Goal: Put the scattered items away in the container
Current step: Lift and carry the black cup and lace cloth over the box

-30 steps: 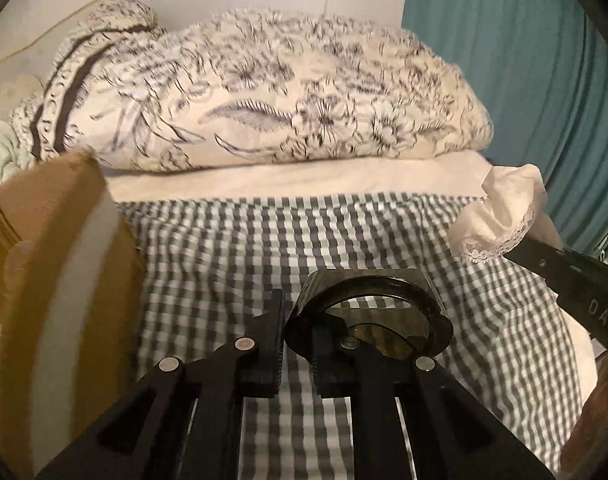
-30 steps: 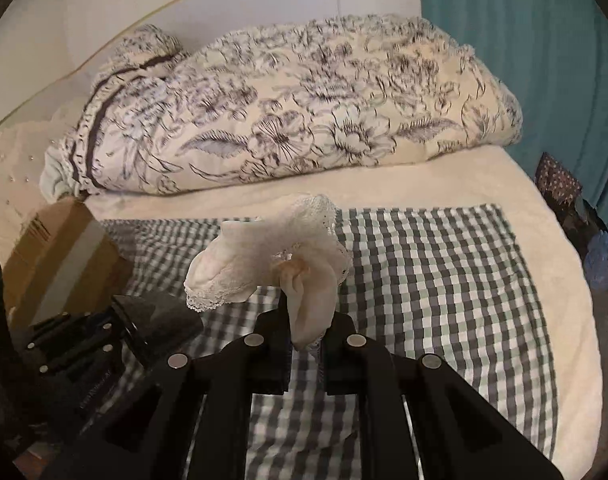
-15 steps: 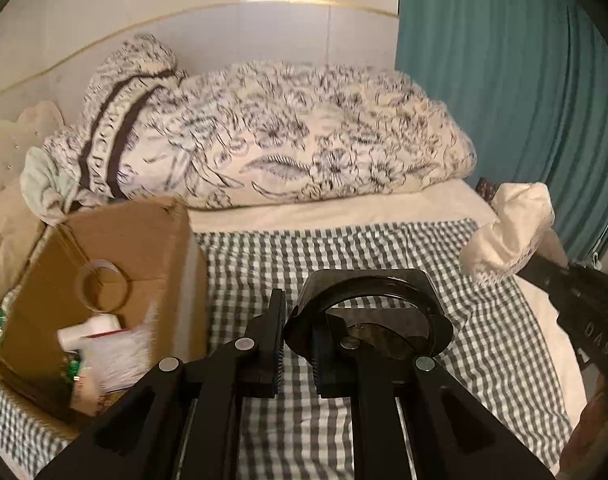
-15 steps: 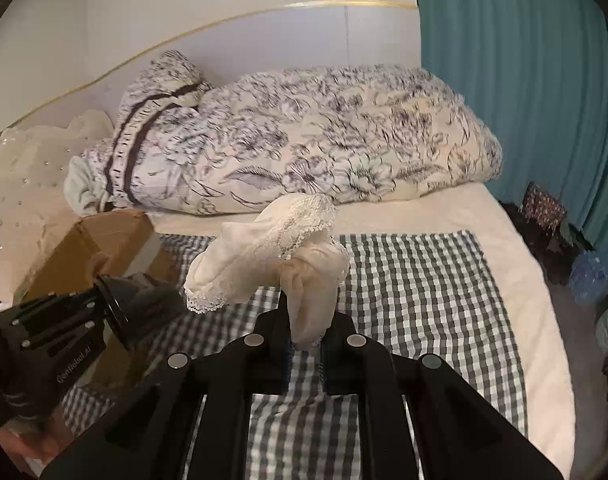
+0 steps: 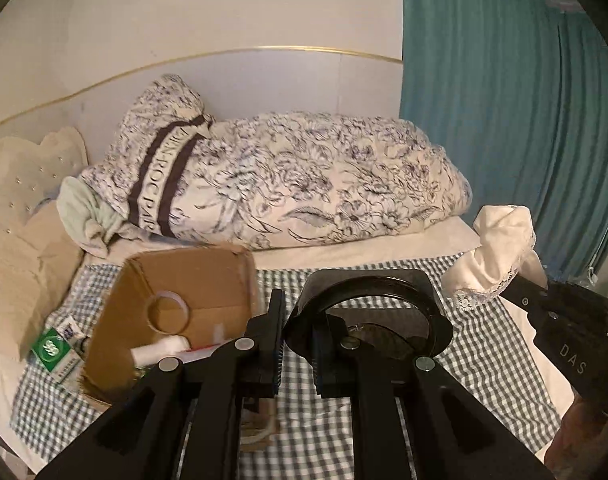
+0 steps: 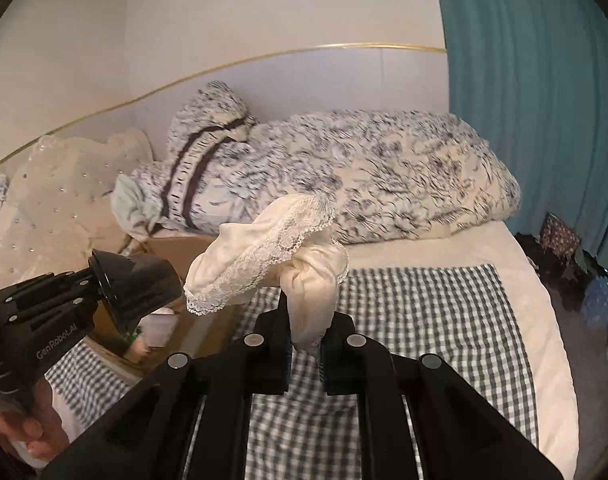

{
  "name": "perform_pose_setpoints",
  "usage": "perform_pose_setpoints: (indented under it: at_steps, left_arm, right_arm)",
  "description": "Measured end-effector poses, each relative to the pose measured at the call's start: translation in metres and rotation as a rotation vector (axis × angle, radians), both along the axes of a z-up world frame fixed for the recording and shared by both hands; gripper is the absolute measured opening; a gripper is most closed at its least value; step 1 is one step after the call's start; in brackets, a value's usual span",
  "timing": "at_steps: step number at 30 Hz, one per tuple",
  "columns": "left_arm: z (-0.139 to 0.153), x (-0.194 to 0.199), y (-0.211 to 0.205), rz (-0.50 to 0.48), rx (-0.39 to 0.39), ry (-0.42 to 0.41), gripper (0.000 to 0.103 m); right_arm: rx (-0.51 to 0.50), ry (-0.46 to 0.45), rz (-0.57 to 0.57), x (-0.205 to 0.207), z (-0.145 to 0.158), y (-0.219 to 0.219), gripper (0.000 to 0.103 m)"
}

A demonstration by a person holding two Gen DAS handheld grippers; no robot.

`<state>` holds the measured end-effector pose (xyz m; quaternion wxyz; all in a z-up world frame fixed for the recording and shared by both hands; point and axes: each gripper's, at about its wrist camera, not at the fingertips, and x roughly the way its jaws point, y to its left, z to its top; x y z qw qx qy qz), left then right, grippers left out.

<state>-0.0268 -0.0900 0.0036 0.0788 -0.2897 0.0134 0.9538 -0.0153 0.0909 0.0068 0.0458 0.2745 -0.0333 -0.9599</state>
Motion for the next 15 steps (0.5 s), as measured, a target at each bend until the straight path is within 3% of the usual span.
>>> perform_pose_setpoints:
  at_steps: [15]
  left_arm:
    - [0.037, 0.001, -0.091, 0.124, -0.030, 0.068, 0.011]
  right_arm:
    - [-0.030, 0.030, 0.117, -0.012, 0.022, -0.059, 0.009]
